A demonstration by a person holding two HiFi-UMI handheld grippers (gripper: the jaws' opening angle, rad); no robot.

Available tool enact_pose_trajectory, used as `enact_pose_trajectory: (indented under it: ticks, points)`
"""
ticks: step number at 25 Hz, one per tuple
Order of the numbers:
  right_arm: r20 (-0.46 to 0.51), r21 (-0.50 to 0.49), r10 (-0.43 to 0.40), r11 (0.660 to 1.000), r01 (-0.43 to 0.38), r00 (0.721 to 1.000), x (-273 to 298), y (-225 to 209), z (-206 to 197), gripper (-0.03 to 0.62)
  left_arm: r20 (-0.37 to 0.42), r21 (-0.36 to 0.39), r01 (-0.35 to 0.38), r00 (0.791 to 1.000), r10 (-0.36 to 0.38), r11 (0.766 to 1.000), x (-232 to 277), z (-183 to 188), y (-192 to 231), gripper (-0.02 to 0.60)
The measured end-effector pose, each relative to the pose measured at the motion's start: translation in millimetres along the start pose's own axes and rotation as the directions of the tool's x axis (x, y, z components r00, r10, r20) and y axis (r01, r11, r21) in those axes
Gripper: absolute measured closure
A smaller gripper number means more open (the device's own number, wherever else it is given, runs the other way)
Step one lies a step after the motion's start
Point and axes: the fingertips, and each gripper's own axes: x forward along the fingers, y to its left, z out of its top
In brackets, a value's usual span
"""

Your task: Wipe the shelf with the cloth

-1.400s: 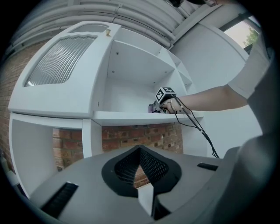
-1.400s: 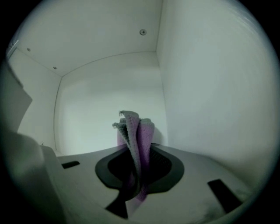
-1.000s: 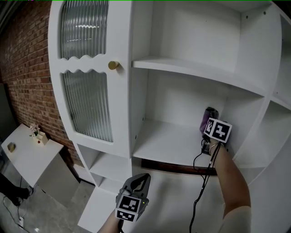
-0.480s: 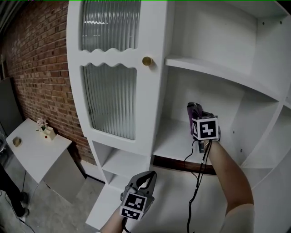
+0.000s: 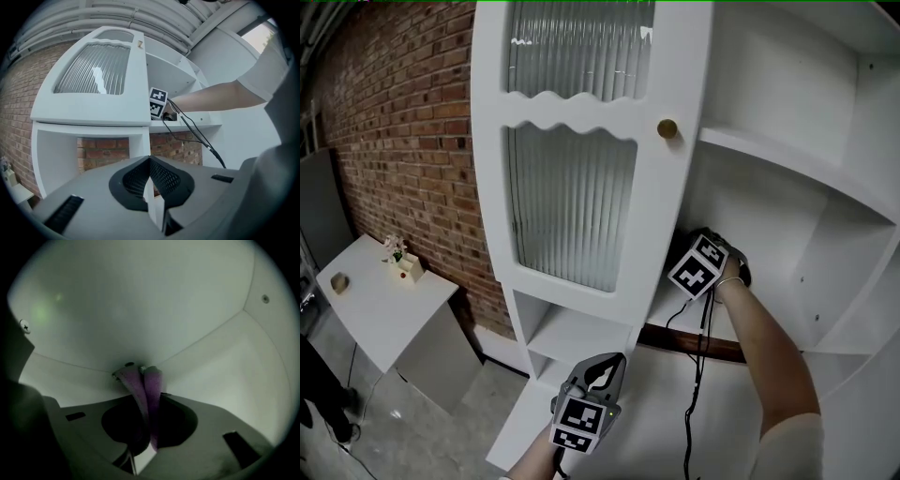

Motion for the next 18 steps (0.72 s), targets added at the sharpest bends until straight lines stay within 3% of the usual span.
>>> enact_pose_trajectory:
  ticks: [4, 8, 18]
  points:
    - [-0.084, -0.024, 0.125, 0.992, -0.127, 0.989, 2, 12, -2, 0.514, -0.004, 0.008, 0.006, 1.000, -0.006, 1.000, -3, -1, 4, 0.568]
    - [-0.110, -0.023, 0.249, 0.967, -0.253, 0.962, -10, 28, -6, 0.514, 0.001, 0.010, 0.003, 1.000, -0.003, 1.000, -6, 0, 6, 0.568]
    - [-0.079, -0.080, 0.319, 0.942, -0.325, 0.944, -79, 70, -7, 0.516, -0.007, -0.009, 0.008, 1.000, -0.008, 1.000, -25, 1, -11, 0.568]
